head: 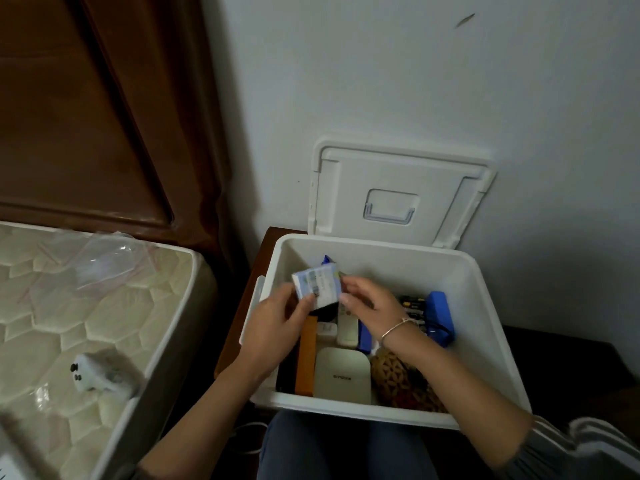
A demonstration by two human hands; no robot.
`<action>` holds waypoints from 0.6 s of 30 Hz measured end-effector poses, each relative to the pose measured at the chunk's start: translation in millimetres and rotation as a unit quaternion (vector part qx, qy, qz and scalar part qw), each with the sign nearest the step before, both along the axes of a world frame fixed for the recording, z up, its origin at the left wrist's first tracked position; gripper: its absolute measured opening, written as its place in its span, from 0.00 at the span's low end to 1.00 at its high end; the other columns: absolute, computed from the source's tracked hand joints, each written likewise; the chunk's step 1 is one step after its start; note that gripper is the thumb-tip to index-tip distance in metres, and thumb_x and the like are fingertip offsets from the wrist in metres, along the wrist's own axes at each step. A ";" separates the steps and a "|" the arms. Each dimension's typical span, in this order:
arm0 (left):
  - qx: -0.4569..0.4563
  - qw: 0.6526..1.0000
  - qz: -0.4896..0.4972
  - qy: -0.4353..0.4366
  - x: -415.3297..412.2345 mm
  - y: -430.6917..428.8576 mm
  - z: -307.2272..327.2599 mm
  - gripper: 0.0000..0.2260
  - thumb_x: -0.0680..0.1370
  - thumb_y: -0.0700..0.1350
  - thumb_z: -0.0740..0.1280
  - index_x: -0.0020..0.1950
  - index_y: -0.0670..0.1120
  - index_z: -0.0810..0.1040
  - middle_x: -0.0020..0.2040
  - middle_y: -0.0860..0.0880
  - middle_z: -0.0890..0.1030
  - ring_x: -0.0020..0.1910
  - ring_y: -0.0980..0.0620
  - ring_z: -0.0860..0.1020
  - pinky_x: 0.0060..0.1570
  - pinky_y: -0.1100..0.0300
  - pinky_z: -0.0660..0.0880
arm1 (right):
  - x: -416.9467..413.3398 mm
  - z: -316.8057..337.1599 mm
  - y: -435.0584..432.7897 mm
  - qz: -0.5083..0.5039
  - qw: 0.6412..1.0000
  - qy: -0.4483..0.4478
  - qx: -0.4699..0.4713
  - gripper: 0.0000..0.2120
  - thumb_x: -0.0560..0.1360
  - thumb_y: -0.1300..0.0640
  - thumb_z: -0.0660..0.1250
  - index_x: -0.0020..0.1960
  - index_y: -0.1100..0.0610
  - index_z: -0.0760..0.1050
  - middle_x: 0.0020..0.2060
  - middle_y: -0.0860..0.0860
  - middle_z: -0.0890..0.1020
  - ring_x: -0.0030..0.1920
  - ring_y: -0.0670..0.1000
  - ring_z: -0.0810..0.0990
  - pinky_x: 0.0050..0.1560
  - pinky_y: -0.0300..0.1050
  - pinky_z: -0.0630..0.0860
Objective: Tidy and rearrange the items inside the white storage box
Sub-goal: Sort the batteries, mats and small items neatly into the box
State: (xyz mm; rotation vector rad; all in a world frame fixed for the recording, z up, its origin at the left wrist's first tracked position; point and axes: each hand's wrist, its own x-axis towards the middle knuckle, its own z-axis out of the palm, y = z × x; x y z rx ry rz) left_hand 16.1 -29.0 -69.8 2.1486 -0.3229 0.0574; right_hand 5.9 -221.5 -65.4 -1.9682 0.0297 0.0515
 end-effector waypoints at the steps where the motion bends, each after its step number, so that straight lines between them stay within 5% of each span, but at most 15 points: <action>1: -0.019 0.999 -0.029 0.023 -0.9 -8.3 1.9 0.09 0.80 0.56 0.61 0.57 0.57 0.75 0.47 0.61 0.80 0.46 0.67 0.78 0.40 0.73 0.74 | -3.2 4.8 -3.8 -0.007 1.000 0.011 0.026 0.16 0.77 0.56 0.65 0.65 0.52 0.73 0.54 0.43 0.80 0.55 0.40 0.79 0.55 0.32 0.75; 4: -0.041 0.993 -0.084 0.075 -2.9 -28.4 4.0 0.08 0.80 0.55 0.62 0.57 0.57 0.75 0.49 0.59 0.82 0.46 0.66 0.79 0.42 0.71 0.76 | -11.2 8.9 -21.2 -0.042 0.997 0.025 0.053 0.13 0.76 0.58 0.67 0.60 0.48 0.73 0.49 0.41 0.81 0.48 0.38 0.81 0.46 0.32 0.77; 8: 0.056 0.986 -0.132 0.083 -2.7 -39.4 1.0 0.06 0.80 0.56 0.60 0.47 0.58 0.75 0.41 0.58 0.79 0.41 0.65 0.77 0.36 0.70 0.71 | -18.9 9.8 -56.0 -0.095 0.991 0.059 0.067 0.13 0.75 0.63 0.68 0.50 0.45 0.73 0.48 0.49 0.82 0.44 0.42 0.81 0.37 0.31 0.76; 13: 0.158 0.985 -0.069 0.019 4.7 -30.6 -15.2 0.06 0.81 0.52 0.61 0.52 0.53 0.77 0.44 0.55 0.77 0.40 0.61 0.76 0.39 0.69 0.71 | -17.9 11.2 -113.2 -0.196 0.978 0.044 -0.051 0.13 0.74 0.64 0.69 0.57 0.55 0.77 0.51 0.53 0.81 0.48 0.49 0.79 0.54 0.42 0.74; 18: 0.220 0.966 -0.132 0.003 7.8 -41.6 -28.9 0.10 0.81 0.50 0.62 0.61 0.51 0.76 0.55 0.55 0.77 0.52 0.58 0.75 0.52 0.65 0.72 | -0.2 -10.0 -121.8 -0.134 0.973 0.089 -0.168 0.18 0.74 0.65 0.69 0.64 0.62 0.75 0.60 0.58 0.79 0.60 0.55 0.78 0.60 0.41 0.70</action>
